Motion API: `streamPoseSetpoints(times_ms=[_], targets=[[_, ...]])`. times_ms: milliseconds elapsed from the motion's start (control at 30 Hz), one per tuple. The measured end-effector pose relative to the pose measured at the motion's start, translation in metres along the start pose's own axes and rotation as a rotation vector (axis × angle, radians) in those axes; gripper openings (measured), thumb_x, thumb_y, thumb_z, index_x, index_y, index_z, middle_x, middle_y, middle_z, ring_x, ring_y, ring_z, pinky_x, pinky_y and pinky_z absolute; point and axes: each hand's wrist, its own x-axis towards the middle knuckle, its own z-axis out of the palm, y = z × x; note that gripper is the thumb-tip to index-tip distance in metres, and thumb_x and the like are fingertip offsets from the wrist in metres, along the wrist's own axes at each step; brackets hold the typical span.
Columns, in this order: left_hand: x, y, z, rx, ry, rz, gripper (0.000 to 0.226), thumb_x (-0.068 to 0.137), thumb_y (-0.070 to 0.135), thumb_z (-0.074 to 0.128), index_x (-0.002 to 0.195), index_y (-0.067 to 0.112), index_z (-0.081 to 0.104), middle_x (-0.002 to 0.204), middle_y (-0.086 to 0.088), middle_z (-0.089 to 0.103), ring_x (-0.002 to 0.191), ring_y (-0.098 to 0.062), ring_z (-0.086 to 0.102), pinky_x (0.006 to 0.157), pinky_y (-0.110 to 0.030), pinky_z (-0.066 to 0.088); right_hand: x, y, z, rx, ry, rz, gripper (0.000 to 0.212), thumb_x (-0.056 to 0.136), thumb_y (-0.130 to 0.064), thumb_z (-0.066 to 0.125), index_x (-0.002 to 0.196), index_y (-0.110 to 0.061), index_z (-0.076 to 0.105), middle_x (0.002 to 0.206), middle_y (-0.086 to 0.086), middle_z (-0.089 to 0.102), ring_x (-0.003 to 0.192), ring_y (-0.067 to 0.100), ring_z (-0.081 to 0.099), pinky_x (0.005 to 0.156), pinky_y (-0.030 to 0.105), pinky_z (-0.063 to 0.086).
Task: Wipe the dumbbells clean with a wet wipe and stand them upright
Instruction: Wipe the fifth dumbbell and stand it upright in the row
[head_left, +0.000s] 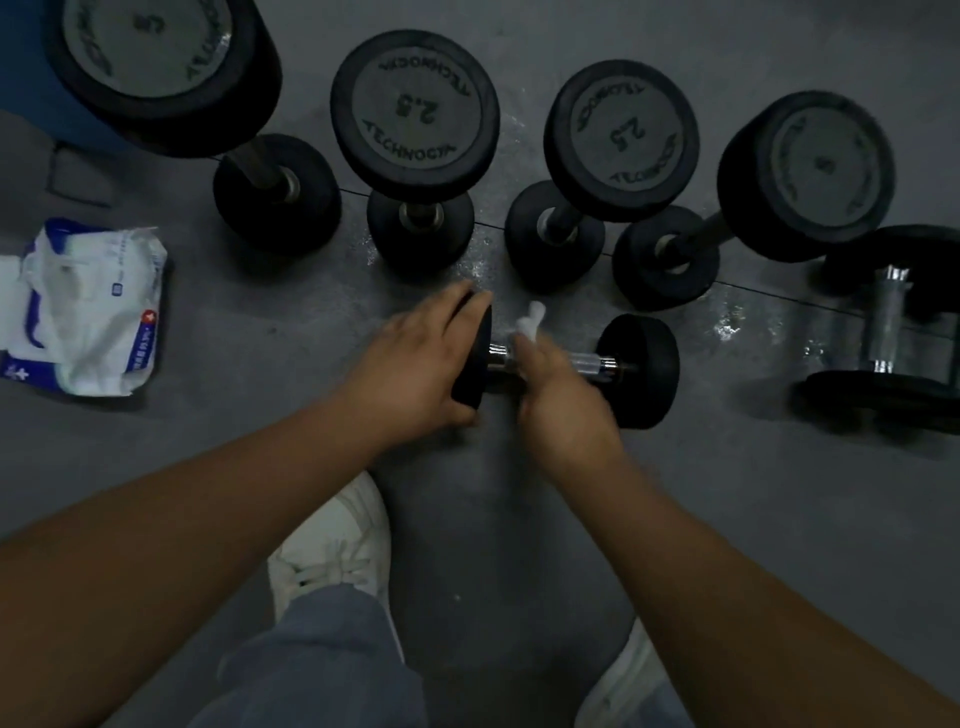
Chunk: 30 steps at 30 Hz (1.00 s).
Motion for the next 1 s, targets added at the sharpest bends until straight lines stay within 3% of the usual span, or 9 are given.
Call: streamPoseSetpoints(times_ms=[100,233,367,433,500,600,733,833,1000], targets=[[0.012,-0.005,-0.010,-0.092,-0.009,0.002,0.125,0.055,0.047,0.088,0.154,0.013,0.019,0.158,-0.007,0.021,0.141,-0.027,0.032,0.111,-0.044,0.038,0.015,0.008,-0.005,0.052,0.142,0.201,0.056,0.092,-0.012,0.041,0.143,-0.033,0.034,0.152,-0.001,0.034,0.120,0.035,0.055,0.096,0.042,0.046],[0.000,-0.001,-0.004,-0.118,0.027,0.022,0.119,0.055,0.040,0.088,0.152,0.012,0.026,0.156,-0.008,0.024,0.140,-0.028,0.033,0.112,-0.041,0.037,0.000,-0.011,0.000,-0.001,-0.018,-0.088,0.062,0.091,-0.011,0.040,0.147,-0.036,0.027,0.144,0.001,0.040,0.107,0.034,0.059,0.085,0.040,0.050],[-0.019,0.001,-0.002,-0.143,0.050,0.045,0.108,0.055,0.055,0.086,0.145,0.020,0.036,0.145,-0.002,0.031,0.130,-0.024,0.035,0.105,-0.038,0.039,-0.013,0.015,-0.010,-0.070,0.070,0.314,0.046,0.098,-0.015,0.036,0.142,-0.027,0.034,0.144,0.008,0.041,0.105,0.039,0.060,0.084,0.041,0.047],[-0.024,0.006,-0.003,-0.123,0.052,0.041,0.103,0.056,0.058,0.084,0.141,0.023,0.040,0.140,-0.001,0.033,0.126,-0.023,0.034,0.100,-0.039,0.041,-0.042,-0.005,0.009,-0.065,-0.010,0.120,0.064,0.094,-0.011,0.040,0.150,-0.033,0.019,0.148,0.005,0.038,0.095,0.039,0.063,0.075,0.038,0.047],[-0.031,0.011,0.001,-0.099,-0.014,0.037,0.110,0.056,0.059,0.084,0.147,0.023,0.032,0.148,-0.002,0.026,0.134,-0.023,0.028,0.106,-0.041,0.038,-0.056,0.000,0.016,-0.009,-0.023,0.023,0.066,0.095,-0.014,0.040,0.150,-0.039,0.013,0.145,0.001,0.042,0.093,0.036,0.064,0.074,0.039,0.048],[-0.054,0.016,0.013,-0.046,-0.148,0.044,0.123,0.061,0.059,0.083,0.155,0.021,0.013,0.160,0.000,0.006,0.149,-0.022,0.010,0.112,-0.041,0.032,-0.066,0.025,0.013,0.022,0.107,0.334,0.045,0.098,-0.015,0.037,0.141,-0.026,0.028,0.137,0.008,0.046,0.102,0.034,0.059,0.078,0.037,0.047],[-0.076,0.028,0.014,-0.078,-0.077,0.075,0.110,0.064,0.058,0.078,0.151,0.018,0.024,0.155,-0.001,0.019,0.144,-0.022,0.019,0.101,-0.044,0.047,-0.099,0.002,0.026,0.062,-0.129,-0.023,0.075,0.095,-0.014,0.041,0.152,-0.041,0.001,0.155,-0.010,0.028,0.104,0.032,0.061,0.087,0.043,0.051],[-0.082,0.030,0.013,-0.044,-0.062,0.069,0.108,0.065,0.062,0.077,0.151,0.019,0.028,0.154,-0.001,0.024,0.141,-0.023,0.023,0.105,-0.043,0.042,-0.091,0.023,0.013,0.125,-0.088,0.235,0.054,0.100,-0.028,0.038,0.149,-0.040,0.019,0.139,-0.032,0.042,0.113,0.025,0.059,0.093,0.039,0.046],[-0.091,0.031,0.015,-0.054,-0.171,0.034,0.113,0.068,0.061,0.077,0.154,0.019,0.019,0.158,-0.001,0.020,0.143,-0.023,0.024,0.110,-0.041,0.036,-0.117,0.007,0.025,-0.035,-0.187,-0.045,0.075,0.090,-0.025,0.051,0.151,-0.035,0.008,0.158,-0.006,0.021,0.103,0.031,0.063,0.080,0.042,0.053]])
